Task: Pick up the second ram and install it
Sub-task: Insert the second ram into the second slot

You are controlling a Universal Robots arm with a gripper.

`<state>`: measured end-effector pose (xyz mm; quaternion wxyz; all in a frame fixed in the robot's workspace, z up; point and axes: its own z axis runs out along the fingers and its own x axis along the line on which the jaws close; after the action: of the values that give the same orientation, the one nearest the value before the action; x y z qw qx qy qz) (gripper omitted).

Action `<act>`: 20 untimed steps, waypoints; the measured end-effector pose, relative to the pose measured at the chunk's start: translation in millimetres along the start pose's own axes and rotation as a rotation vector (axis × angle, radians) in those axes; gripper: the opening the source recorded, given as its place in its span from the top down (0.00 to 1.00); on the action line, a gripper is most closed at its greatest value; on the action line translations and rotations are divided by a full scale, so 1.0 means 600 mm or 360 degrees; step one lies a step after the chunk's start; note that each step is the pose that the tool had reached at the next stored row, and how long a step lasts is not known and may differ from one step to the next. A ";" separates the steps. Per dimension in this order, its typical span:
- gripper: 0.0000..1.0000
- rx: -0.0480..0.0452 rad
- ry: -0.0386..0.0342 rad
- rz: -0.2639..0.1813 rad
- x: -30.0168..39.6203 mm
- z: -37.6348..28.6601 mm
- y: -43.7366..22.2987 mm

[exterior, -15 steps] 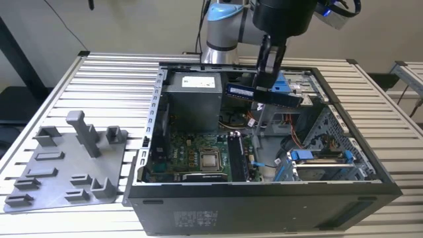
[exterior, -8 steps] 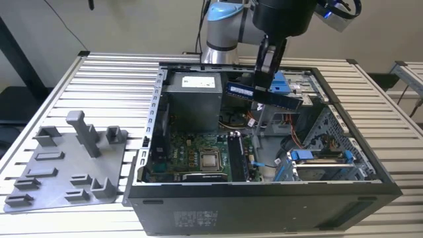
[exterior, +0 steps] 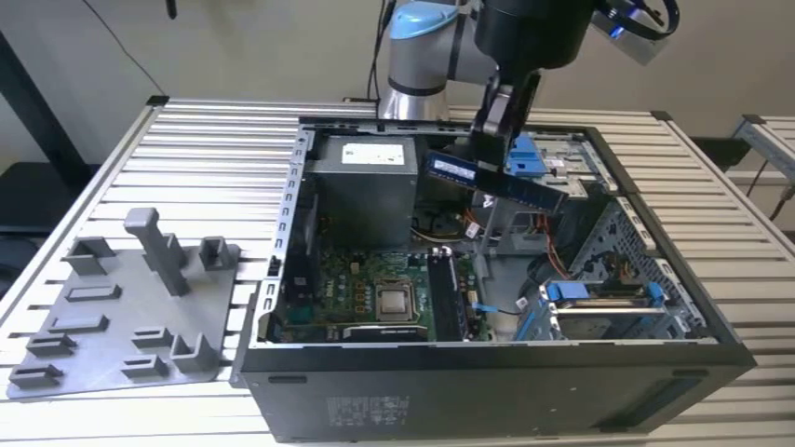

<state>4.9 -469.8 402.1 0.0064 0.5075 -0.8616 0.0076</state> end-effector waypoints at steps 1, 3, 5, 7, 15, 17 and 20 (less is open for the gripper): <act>0.86 0.0000 0.0000 0.0018 0.000 0.000 0.000; 0.86 -0.0001 0.0000 0.0047 0.000 0.000 0.000; 0.86 -0.0001 0.0000 0.0073 0.000 0.000 0.000; 0.86 -0.0002 0.0001 0.0110 0.000 0.000 0.001; 0.86 -0.0005 0.0002 0.0273 0.000 0.000 0.001; 0.86 -0.0006 0.0002 0.0317 0.000 0.000 0.001; 0.86 -0.0007 0.0003 0.0379 0.000 0.001 0.001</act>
<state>4.3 -469.6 401.7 0.0072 0.4016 -0.9157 0.0068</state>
